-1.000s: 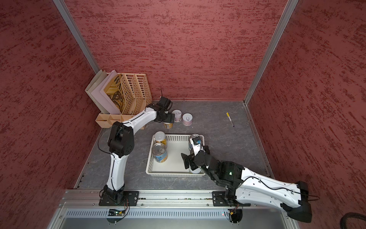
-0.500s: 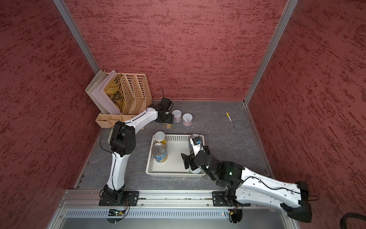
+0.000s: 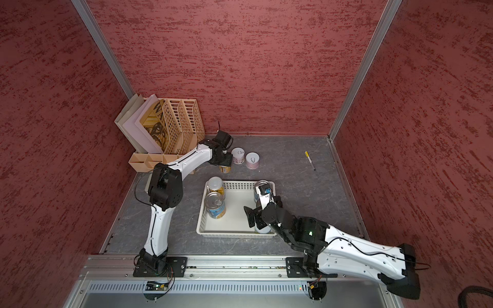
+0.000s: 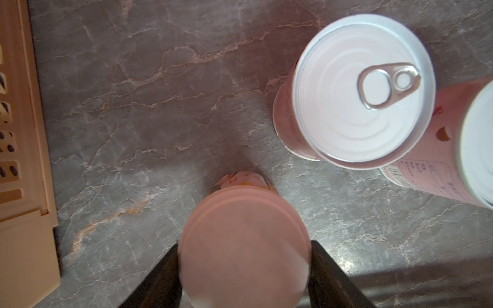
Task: Put the canned food in the basket
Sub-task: Pick up the canned food from the center of the board, then place the canned food in the basket.
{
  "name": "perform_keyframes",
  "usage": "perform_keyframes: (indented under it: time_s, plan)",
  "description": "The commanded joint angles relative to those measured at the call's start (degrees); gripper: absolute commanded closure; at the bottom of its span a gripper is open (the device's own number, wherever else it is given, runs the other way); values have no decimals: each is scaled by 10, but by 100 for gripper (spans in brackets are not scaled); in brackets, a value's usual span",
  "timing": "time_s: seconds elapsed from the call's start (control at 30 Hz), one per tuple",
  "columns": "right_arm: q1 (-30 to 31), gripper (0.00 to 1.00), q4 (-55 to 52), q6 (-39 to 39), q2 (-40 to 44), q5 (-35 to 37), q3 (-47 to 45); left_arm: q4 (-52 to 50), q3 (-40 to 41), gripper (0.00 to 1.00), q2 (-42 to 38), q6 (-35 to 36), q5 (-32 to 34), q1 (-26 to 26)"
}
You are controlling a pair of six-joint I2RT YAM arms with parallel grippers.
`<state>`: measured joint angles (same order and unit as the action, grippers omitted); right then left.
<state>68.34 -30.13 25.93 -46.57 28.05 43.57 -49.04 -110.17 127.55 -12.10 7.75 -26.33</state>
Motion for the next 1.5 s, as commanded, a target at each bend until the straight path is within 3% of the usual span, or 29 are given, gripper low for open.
perform_keyframes:
  time_s: [0.0, 0.37, 0.6, 1.1, 1.47]
  plan:
    - [-3, 2, -2, 2, 0, -6, 18, -12, -23, 69, -13, -1, 5, -3]
    - [-3, 2, -2, 4, -1, -8, 17, -39, -24, 81, -102, -25, 23, -24]
    - [-2, 2, 0, 6, 4, -4, 15, -3, 56, 82, -203, -67, 13, -57]
    - [-3, 2, -30, 55, 92, 112, -13, 32, 217, 82, -387, -140, 42, -198]
    - [-2, 2, -28, 61, 140, 137, -33, 78, 335, 82, -464, -184, 58, -285]
